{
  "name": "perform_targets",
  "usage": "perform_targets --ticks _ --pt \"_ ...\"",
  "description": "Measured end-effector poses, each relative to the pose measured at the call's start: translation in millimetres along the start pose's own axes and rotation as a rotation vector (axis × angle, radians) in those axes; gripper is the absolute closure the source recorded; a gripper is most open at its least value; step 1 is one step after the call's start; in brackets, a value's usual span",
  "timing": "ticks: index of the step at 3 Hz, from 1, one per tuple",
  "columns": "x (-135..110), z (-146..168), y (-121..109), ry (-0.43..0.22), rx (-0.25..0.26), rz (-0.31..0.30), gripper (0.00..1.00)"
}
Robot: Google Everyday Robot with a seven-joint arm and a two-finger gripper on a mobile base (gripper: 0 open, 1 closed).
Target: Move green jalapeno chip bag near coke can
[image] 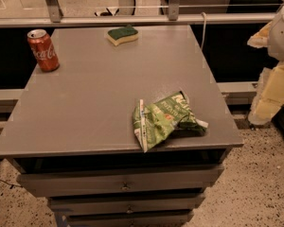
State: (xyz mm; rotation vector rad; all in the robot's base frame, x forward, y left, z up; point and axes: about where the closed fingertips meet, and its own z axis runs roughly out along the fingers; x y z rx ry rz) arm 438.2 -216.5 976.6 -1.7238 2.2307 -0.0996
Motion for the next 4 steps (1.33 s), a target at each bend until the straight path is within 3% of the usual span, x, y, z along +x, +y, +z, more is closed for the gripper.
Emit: perform_targets --ticks 1,2,4 --pt "-0.8 -0.4 0.0 -0.004 0.003 0.000 0.00" --pt "-11.6 18.0 11.2 -0.092 -0.027 0.020 0.00" --pt "-68.3 82.8 55.0 -0.348 -0.131 0.032 0.00"
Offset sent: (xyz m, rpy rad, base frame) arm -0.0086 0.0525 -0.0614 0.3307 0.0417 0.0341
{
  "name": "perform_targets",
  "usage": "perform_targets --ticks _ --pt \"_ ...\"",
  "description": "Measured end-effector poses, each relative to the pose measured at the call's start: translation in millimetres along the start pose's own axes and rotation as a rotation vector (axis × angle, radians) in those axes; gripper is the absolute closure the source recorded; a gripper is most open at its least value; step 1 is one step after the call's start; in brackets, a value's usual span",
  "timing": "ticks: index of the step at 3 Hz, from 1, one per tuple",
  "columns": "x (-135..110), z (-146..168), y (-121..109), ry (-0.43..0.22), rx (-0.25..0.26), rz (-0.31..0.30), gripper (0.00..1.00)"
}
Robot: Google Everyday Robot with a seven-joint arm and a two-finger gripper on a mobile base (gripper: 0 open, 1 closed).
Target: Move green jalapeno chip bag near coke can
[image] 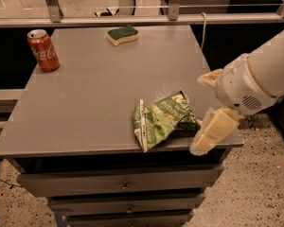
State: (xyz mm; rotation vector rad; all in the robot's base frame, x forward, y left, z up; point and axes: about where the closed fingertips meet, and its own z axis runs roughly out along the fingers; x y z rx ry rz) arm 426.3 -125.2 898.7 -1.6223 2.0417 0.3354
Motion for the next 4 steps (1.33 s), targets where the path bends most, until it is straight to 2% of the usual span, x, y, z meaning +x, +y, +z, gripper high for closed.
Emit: perform_targets --ticks 1,2,4 --pt "-13.0 33.0 6.6 -0.072 -0.019 -0.023 0.00" --pt "-18.3 58.0 2.7 -0.100 -0.018 -0.040 0.19" --pt "-16.7 70.0 -8.2 -0.124 0.013 -0.061 0.65"
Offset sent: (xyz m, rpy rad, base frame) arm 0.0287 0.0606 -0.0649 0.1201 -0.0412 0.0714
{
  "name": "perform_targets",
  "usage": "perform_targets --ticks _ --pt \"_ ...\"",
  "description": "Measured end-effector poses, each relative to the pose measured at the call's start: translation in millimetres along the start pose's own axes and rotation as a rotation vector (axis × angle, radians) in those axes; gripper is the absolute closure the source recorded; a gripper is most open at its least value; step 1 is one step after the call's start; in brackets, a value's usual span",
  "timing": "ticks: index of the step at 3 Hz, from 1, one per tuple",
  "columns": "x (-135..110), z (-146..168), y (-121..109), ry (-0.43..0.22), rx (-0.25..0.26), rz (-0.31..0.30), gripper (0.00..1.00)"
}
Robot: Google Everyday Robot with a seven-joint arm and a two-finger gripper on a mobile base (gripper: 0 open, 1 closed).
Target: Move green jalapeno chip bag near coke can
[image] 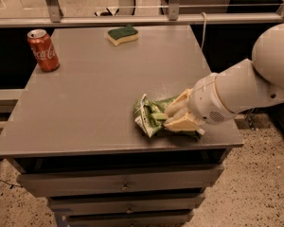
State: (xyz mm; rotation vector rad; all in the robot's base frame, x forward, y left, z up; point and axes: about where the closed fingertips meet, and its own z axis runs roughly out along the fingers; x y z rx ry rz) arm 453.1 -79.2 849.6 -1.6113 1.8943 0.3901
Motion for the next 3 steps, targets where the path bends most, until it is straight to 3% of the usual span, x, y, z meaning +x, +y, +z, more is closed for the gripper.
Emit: perform_targets --ticks 1,2,3 --pt "-1.7 -8.3 -10.0 -0.014 0.033 -0.016 0.88" --pt "-9.0 -25.1 -26.8 -0.035 0.083 -0.037 1.00" --pt "-20.0 -56.9 -44.8 -0.086 0.133 -0.040 1.00"
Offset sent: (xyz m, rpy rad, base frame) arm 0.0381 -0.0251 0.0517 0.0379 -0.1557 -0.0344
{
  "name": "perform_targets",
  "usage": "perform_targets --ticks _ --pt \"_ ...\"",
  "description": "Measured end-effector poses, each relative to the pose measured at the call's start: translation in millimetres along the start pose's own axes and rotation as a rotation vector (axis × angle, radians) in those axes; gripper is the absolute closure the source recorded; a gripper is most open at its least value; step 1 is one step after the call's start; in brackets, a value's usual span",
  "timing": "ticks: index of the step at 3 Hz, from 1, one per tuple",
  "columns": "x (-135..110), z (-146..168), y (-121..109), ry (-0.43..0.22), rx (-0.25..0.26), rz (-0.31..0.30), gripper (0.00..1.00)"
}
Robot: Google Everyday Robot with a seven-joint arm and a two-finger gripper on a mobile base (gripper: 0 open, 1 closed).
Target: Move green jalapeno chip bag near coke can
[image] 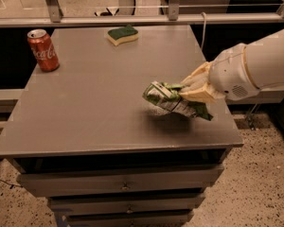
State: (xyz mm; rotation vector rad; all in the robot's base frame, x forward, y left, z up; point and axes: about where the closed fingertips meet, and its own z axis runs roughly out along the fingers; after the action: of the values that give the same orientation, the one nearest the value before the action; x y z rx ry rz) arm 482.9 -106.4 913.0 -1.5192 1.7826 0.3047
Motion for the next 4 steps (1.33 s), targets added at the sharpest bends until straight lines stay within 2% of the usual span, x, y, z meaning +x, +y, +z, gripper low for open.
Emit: perform_targets --ticks 1,2,3,4 --pt "-2.4 0.2 1.2 -0.005 0.007 -0.010 1.00" --pt "-24.9 19.7 -18.0 -0.062 0.038 -0.075 1.00" --pt "-60.3 46.3 -55.0 -0.126 0.107 -0.165 1.00" --pt "-101.2 82.2 -82.4 -0.164 0.174 -0.280 1.00"
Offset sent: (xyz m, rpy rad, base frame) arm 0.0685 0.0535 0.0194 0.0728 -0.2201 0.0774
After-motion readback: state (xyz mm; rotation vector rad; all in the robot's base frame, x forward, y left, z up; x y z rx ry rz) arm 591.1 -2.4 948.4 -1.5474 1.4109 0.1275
